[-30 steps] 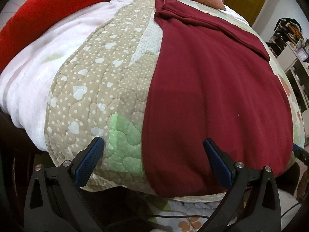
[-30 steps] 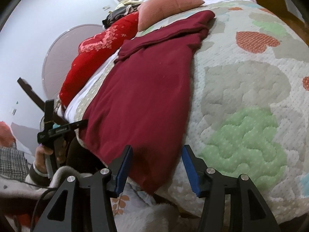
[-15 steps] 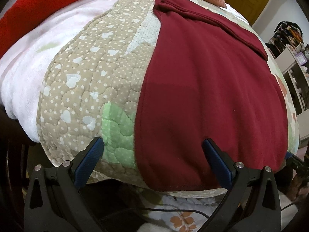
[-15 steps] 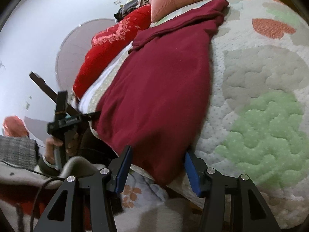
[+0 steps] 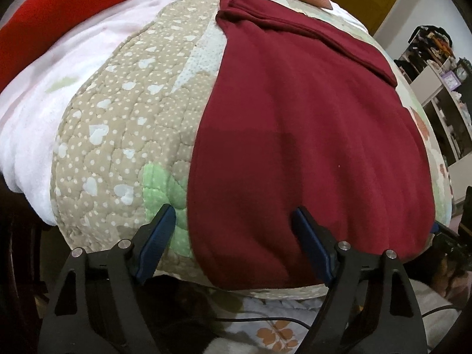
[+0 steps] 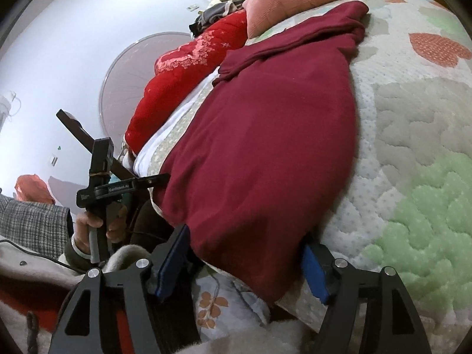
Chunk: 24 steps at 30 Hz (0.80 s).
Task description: Fold small clothes
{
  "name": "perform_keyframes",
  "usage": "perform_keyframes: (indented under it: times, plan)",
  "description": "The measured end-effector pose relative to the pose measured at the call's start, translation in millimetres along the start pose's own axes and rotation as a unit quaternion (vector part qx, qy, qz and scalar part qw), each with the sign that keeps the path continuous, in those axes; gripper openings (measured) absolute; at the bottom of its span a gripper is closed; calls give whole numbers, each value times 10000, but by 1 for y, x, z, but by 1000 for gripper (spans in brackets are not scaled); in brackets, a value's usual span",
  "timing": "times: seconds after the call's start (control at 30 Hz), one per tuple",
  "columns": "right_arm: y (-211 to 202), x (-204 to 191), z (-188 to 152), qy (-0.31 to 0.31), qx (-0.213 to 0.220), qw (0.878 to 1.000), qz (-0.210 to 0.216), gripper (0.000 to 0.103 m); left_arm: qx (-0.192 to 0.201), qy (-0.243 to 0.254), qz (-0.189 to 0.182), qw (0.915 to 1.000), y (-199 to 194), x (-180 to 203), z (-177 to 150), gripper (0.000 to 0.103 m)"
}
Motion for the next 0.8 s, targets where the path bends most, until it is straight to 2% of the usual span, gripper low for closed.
perform_keyframes:
  times: [0.1,0.33,0.57,0.8]
  plan:
    - [0,1,2,90,8,10000,19,70,-7,40,-77,10000,0,4,0,82]
    - [2,-1,2,19,39,10000,36,68,15,49,-2,10000,3,4,-2,82]
    - [1,1,5,144,90,9998,62,50,-2,-1,5,10000,3,4,-1,82]
    - [8,0,5,178,63,9996,217,46,-15,25,-6,10000,2,4,0,81]
Point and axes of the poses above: each gripper's, at about its wrist camera, not at the fingertips, and y roughly the way its jaws point, x to its right, z to its top, the point moved 4 cm from there along y, roughly the way its jaws point, and after that the axes turned 15 degrees about x, right-handed, at the moved point
